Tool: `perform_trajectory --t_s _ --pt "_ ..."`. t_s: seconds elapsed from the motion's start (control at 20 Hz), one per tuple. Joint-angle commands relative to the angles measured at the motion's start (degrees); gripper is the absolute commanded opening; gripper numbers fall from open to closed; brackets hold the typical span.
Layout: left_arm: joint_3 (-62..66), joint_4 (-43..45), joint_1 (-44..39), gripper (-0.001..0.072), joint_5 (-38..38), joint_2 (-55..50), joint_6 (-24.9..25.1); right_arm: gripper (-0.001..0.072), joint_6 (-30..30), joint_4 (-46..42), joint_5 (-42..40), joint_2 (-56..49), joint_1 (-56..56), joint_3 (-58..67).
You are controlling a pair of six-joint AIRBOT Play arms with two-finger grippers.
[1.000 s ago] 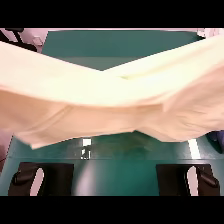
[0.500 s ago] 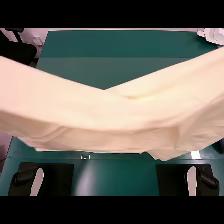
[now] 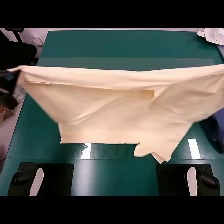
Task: Fold the shirts.
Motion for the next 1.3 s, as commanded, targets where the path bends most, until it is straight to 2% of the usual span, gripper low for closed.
perform_trajectory --t_s 0.0,0.2,0.4,0.55,0.65,0.85,0.95,1.1,1.25 --pt "-6.64 -8.98 -0.02 0.0023 4.61 -5.57 9.62 0.0021 -2.01 0.00 -12.61 -4.13 5.75 -8.66" --pt "-7.15 -18.71 -0.02 0.0023 5.90 -17.29 20.28 0.0021 -11.32 -0.17 -22.40 -17.09 17.57 -8.85" --pt "-7.15 -31.76 -0.02 0.0023 7.52 -30.29 34.29 0.0021 -14.43 -0.55 -34.03 -29.77 24.90 -5.95" --pt "-7.13 -44.61 -0.02 0.0023 9.55 -38.10 46.73 0.0021 -14.49 -0.59 -35.15 -39.58 25.38 -1.31" --pt "-7.13 -51.25 -0.02 0.0023 9.07 -42.45 52.96 0.0021 -15.78 -0.57 -34.82 -45.20 25.38 2.32" --pt "-4.74 -53.59 -4.11 0.0023 9.60 -48.96 60.57 0.0021 -19.06 -0.63 -33.29 -54.34 25.38 11.72" --pt "-3.10 -53.68 -7.30 0.0023 13.09 -50.51 63.60 0.0021 -22.23 -0.61 -33.18 -57.61 25.35 16.35" --pt "-1.29 -53.83 -11.02 0.0023 20.68 -50.97 66.16 0.0021 -24.79 -0.59 -31.43 -63.04 24.46 23.52" --pt "-1.11 -53.94 -11.30 0.0023 23.04 -51.04 67.01 0.0021 -24.68 -0.52 -23.32 -68.54 22.36 30.29"
